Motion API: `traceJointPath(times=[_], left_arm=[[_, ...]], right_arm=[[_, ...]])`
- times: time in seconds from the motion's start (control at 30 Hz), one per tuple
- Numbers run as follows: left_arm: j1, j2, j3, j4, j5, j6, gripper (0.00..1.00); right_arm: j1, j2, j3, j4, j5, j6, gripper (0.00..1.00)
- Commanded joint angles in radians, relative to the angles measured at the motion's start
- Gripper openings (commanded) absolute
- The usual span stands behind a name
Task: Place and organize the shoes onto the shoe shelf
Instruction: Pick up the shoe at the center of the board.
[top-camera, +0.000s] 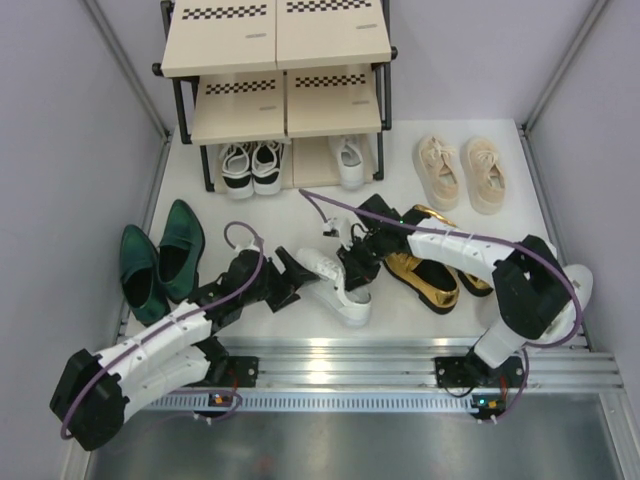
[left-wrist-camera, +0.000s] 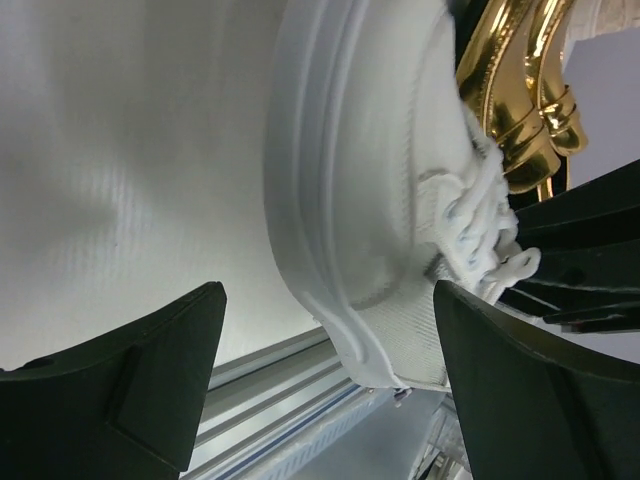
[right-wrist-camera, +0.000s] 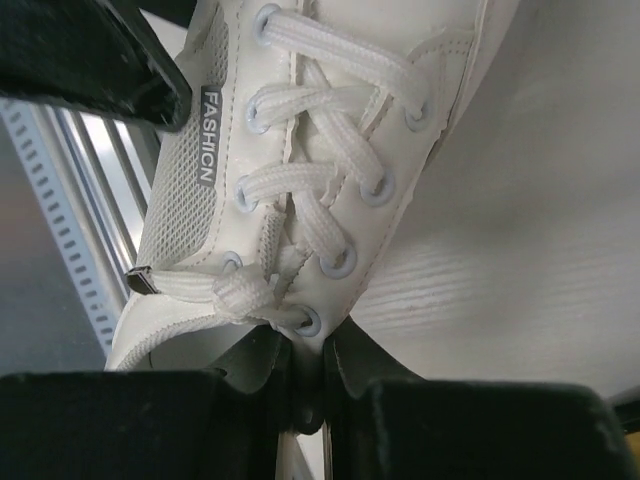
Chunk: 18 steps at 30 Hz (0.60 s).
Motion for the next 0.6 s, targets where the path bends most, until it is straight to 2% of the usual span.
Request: traceJointPath(times=[0.0,0.2,0.4,0.53,0.57], left_arm=[[-0.014,0.011,-0.007,0.24,-0.005,-0.011,0.9],[-0.014,0.017,-0.064,0.441,-0.008,-0.091,0.9],[-0.014,0.017,-0.087,0.572,-0.043,-0.177,0.87],[-0.014,0.001,-0.125,0.63,-0.098,-0.244,0.63],[-0.012,-0.004,-0.136,0.665,-0.099,-0.264,0.49]], right_arm=[[-0.062,-0.074,0.108,0.036,-0.189,0.034,0.0],[-0.07,-0.091,0.094,0.046,-0.374,0.019,0.0],[-0.068,-0.106,0.094,0.034,-0.403,-0.027,0.0],[-0.067,-0.123,0.105,-0.004,-0.397,-0.124,0.0],[-0.067,-0.125,0.108,-0.015,-0.395,-0.147,0.0]])
